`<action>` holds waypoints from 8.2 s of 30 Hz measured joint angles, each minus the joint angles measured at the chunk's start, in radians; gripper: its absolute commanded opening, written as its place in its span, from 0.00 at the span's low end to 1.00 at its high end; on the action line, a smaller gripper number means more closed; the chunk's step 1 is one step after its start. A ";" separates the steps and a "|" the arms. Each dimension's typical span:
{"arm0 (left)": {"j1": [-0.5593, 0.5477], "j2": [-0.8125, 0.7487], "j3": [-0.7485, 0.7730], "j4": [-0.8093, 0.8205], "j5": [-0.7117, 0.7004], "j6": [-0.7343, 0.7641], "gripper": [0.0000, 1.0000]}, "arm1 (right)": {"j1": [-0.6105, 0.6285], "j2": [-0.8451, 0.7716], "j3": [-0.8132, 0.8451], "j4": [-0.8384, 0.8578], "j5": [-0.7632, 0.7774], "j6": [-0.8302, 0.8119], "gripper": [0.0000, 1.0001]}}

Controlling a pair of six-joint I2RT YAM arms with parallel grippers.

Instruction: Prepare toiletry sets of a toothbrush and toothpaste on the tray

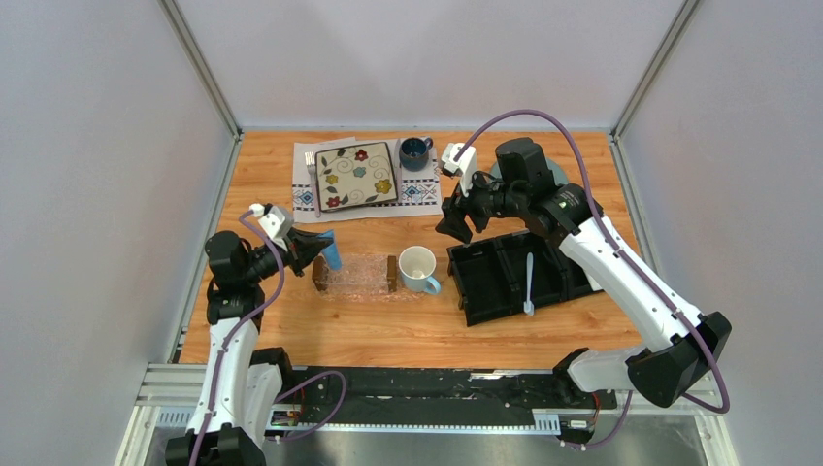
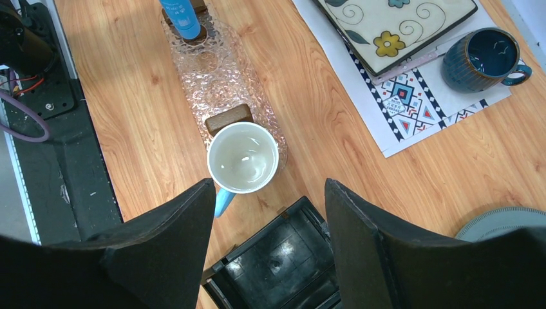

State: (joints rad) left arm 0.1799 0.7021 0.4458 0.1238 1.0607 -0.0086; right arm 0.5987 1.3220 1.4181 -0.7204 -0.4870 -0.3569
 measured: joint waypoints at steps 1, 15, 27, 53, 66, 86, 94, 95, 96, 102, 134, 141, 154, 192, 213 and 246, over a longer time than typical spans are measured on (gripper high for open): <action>0.002 -0.001 0.000 -0.005 0.002 0.005 0.00 | 0.000 0.000 0.000 0.000 0.000 0.000 0.67; 0.023 0.012 -0.038 -0.013 0.009 0.039 0.00 | -0.001 0.000 -0.012 0.000 0.000 -0.007 0.67; 0.025 0.036 -0.051 0.031 0.012 0.039 0.00 | -0.002 0.000 -0.013 0.000 0.000 -0.008 0.67; 0.025 0.074 -0.062 0.037 0.031 0.077 0.00 | -0.002 0.000 -0.015 0.000 0.000 -0.008 0.67; 0.025 0.135 -0.068 0.021 0.042 0.140 0.00 | -0.002 0.000 -0.019 0.000 0.000 -0.008 0.67; 0.025 0.210 -0.086 0.015 0.061 0.216 0.12 | -0.002 0.019 -0.019 0.000 0.000 -0.011 0.68; 0.025 0.217 -0.088 0.014 0.080 0.262 0.31 | -0.002 0.019 -0.019 0.000 0.000 -0.011 0.68; 0.025 0.217 -0.088 0.007 0.081 0.271 0.35 | -0.002 0.019 -0.019 0.000 0.000 -0.011 0.68; 0.025 0.217 -0.088 -0.003 0.082 0.282 0.36 | -0.002 0.019 -0.019 0.000 0.000 -0.012 0.68; 0.026 0.215 -0.088 -0.071 0.083 0.341 0.48 | -0.002 0.019 -0.023 0.000 0.004 -0.021 0.68; 0.026 0.122 -0.054 -0.238 0.016 0.401 0.60 | -0.081 -0.003 -0.087 -0.039 0.026 -0.059 0.68; 0.026 0.108 -0.054 -0.240 -0.004 0.390 0.51 | -0.083 -0.003 -0.096 -0.042 0.025 -0.059 0.68; 0.026 0.025 -0.054 -0.236 -0.024 0.352 0.33 | -0.083 -0.003 -0.118 -0.039 0.024 -0.059 0.68; 0.026 -0.034 0.052 -0.414 -0.099 0.364 0.79 | -0.225 -0.143 -0.171 -0.112 0.200 -0.059 0.69; 0.026 -0.023 0.507 -0.741 -0.103 0.394 0.80 | -0.555 -0.164 -0.323 -0.221 0.511 -0.060 0.67; 0.026 0.176 0.568 -0.782 -0.034 0.463 0.80 | -0.581 0.130 -0.504 -0.044 0.883 -0.082 0.64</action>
State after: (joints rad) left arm 0.2054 0.8783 1.0138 -0.6582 1.0271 0.4549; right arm 0.0181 1.4521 0.9146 -0.7647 0.3958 -0.4385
